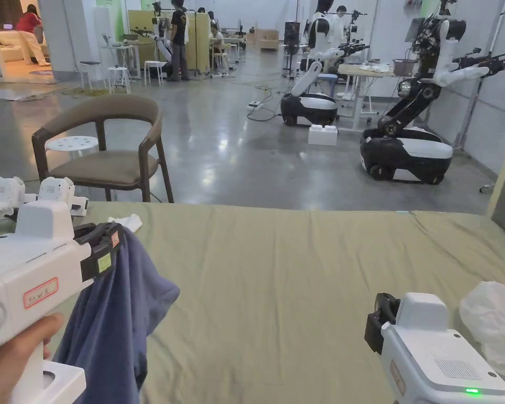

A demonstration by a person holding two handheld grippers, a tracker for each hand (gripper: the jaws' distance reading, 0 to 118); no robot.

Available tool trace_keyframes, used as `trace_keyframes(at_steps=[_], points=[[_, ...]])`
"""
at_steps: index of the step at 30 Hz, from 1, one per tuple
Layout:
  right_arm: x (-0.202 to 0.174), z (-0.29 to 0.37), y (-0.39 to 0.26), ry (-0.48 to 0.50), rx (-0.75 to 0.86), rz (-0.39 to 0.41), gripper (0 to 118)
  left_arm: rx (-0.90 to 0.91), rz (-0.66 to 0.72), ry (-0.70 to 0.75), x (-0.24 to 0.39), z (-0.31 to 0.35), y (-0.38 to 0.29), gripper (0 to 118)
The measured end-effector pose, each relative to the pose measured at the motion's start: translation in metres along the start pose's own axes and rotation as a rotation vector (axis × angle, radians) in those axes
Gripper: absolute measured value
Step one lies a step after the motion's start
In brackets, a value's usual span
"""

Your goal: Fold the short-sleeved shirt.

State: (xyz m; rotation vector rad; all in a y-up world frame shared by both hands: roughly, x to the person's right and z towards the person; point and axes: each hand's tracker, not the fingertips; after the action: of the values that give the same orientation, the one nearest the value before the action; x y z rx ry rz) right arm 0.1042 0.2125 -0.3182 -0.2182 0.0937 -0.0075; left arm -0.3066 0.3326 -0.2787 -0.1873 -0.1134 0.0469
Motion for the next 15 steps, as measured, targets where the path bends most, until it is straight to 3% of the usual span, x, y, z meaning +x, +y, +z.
trace_keyframes(at_steps=[7, 15], points=[[0.033, 0.017, 0.004, -0.059, 0.024, -0.016, 2, -0.046, -0.023, -0.177, 0.089, -0.054, 0.011, 0], [0.067, 0.029, -0.005, -0.127, 0.006, -0.03, 2, -0.245, -0.017, -0.376, 0.175, -0.097, -0.061, 0]])
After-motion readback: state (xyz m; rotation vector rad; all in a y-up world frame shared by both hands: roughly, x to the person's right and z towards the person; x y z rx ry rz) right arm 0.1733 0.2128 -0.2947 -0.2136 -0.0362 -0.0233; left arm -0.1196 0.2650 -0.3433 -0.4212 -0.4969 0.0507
